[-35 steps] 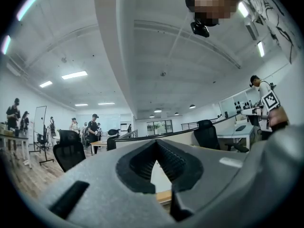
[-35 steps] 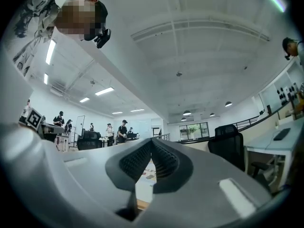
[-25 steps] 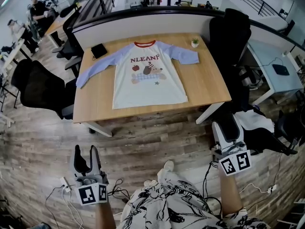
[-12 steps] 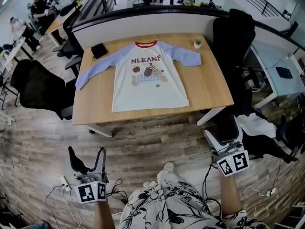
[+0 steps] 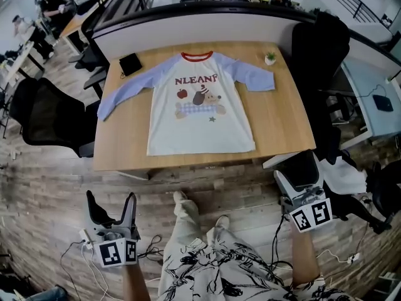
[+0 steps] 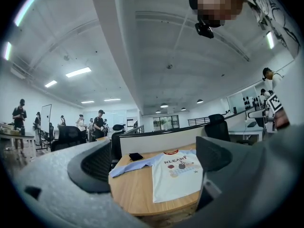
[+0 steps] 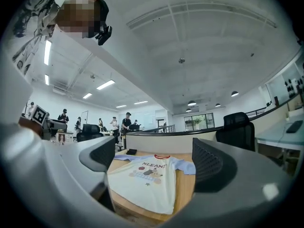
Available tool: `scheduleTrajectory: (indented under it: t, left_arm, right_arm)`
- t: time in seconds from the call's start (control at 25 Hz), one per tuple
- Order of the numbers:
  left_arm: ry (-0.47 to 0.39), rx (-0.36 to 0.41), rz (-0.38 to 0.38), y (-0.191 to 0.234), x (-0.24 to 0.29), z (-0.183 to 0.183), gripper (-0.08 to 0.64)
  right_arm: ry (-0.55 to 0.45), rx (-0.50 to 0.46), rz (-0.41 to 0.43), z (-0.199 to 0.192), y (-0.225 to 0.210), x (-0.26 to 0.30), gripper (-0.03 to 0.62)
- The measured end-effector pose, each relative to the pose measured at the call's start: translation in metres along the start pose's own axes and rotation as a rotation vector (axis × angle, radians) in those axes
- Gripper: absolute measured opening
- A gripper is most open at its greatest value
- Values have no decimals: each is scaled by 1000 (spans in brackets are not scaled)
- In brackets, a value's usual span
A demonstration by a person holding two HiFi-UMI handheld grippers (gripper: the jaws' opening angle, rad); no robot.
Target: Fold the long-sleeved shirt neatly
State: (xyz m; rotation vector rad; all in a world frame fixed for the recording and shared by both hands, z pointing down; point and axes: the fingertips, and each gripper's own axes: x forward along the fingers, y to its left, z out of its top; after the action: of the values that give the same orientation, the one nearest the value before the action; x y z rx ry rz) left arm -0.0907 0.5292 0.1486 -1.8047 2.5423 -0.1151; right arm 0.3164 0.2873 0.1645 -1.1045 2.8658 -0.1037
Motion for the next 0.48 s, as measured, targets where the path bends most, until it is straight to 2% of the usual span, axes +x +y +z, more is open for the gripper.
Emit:
scheduleTrajectory:
  t: [0.24,0.48]
  left_arm:
    - [-10,-12,-53,30,93,-13,543]
    - [-35,-16,-118,66,197,-6,548]
  right_arm:
    - [-33,46,-74,-5,-17,68,499]
    - [-57,12,-155,6,-31,156,500]
